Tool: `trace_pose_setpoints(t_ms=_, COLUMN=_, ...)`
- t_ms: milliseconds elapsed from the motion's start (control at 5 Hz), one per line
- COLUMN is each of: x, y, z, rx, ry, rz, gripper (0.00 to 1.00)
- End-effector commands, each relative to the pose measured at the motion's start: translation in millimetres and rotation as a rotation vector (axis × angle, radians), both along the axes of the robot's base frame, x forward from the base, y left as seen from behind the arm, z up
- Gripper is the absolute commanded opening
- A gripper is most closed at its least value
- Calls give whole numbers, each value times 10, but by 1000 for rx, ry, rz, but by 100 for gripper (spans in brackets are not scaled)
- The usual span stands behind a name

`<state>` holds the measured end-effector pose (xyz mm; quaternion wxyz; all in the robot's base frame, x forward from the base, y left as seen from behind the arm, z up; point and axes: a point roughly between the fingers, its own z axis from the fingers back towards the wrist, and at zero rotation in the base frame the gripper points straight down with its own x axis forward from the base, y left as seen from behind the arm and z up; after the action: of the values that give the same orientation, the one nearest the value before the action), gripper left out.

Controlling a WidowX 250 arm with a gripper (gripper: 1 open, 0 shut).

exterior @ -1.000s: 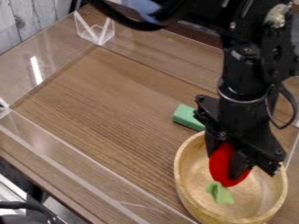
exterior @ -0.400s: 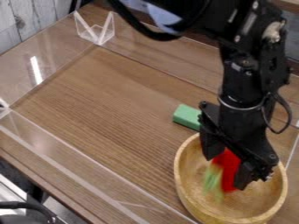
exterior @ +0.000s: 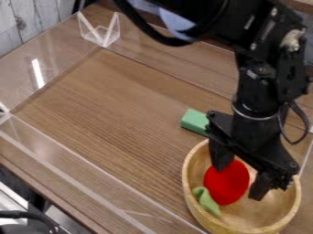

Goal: Move the red fruit to the right

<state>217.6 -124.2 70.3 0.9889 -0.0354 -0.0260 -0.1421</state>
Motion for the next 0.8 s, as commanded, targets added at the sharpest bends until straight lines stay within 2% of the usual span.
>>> trace_pose_setpoints(t_ms=0, x=142, y=53, z=117, rx=-20, ry=-54, rz=-12, gripper=100)
trace_pose_setpoints(t_ms=200, x=222, y=146, z=82, rx=-18, ry=-59, rz=-31, gripper=100)
trace_pose_setpoints(t_ms=400, x=296, y=166, z=48, rx=-16, ry=-56, rz=-4, gripper=100)
trace_pose_setpoints(t_ms=600, x=343, y=125, z=138, rx=-18, ry=-46, rz=-9, gripper=100)
